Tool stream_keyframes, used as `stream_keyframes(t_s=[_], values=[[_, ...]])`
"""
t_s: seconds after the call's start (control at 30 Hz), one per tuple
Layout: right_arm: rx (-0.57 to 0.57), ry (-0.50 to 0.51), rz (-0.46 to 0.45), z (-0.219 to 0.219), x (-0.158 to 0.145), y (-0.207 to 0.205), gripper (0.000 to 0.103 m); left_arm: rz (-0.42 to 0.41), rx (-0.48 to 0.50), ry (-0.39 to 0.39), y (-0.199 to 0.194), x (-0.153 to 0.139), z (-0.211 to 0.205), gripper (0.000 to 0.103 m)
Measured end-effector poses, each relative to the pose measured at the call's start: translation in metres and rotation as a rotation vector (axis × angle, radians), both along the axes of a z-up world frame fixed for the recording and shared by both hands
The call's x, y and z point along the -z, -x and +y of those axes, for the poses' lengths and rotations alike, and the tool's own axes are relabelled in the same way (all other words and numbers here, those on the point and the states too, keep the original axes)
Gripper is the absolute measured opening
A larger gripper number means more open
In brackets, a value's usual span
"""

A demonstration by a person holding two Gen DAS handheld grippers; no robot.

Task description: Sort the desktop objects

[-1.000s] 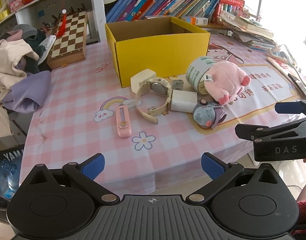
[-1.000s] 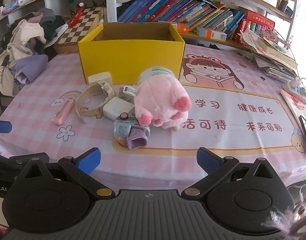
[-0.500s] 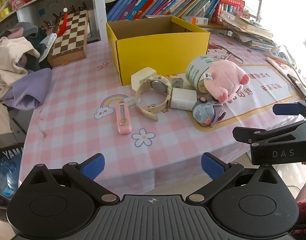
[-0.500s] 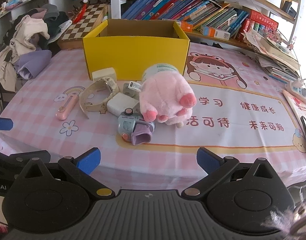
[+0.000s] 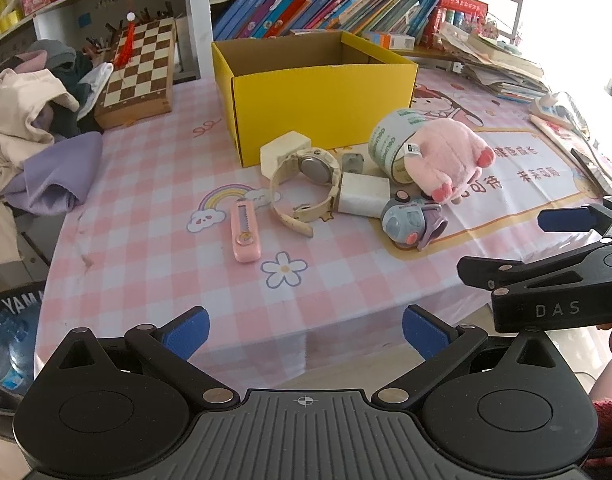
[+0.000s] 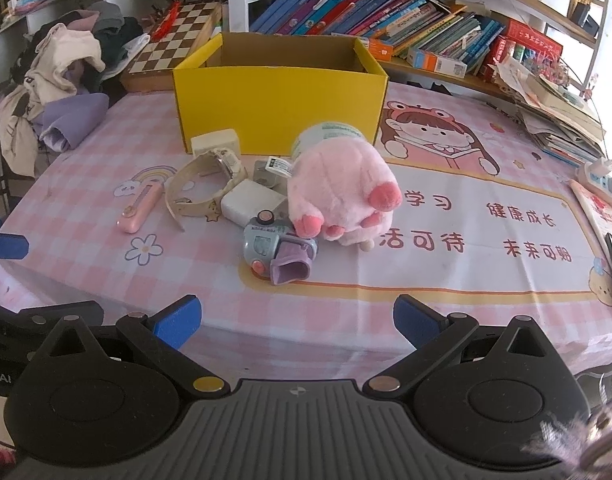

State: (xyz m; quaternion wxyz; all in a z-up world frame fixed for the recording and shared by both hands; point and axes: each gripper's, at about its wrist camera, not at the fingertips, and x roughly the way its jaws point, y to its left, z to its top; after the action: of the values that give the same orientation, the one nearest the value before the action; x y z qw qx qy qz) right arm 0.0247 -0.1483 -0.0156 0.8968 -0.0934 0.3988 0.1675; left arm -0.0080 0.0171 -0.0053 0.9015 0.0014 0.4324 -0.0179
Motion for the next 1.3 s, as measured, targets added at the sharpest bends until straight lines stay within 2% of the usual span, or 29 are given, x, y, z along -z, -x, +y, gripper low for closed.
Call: stream_keyframes(t_s=[0.37, 0.6, 0.83, 1.07, 1.3], values=[[0.000, 0.000, -0.020, 0.003, -0.003, -0.001, 0.103, -0.014, -0.004, -0.009, 0.001, -0.001, 0.003, 0.103], [0.024, 0.000, -0.093, -0.002, -0.012, -0.003, 0.103, -0.080, -0.042, 0.008, 0.000, -0.009, 0.012, 0.103], [0.041, -0.015, -0.121, -0.009, -0.018, -0.007, 0.103, -0.127, -0.039, -0.004, -0.002, -0.014, 0.011, 0.103], [0.031, -0.029, -0.134, -0.010, -0.019, -0.011, 0.101, -0.131, -0.015, 0.006, -0.007, -0.012, 0.007, 0.103], [0.018, -0.022, -0.132, -0.007, -0.017, -0.024, 0.100, -0.116, -0.045, 0.023, -0.015, -0.007, 0.012, 0.102]])
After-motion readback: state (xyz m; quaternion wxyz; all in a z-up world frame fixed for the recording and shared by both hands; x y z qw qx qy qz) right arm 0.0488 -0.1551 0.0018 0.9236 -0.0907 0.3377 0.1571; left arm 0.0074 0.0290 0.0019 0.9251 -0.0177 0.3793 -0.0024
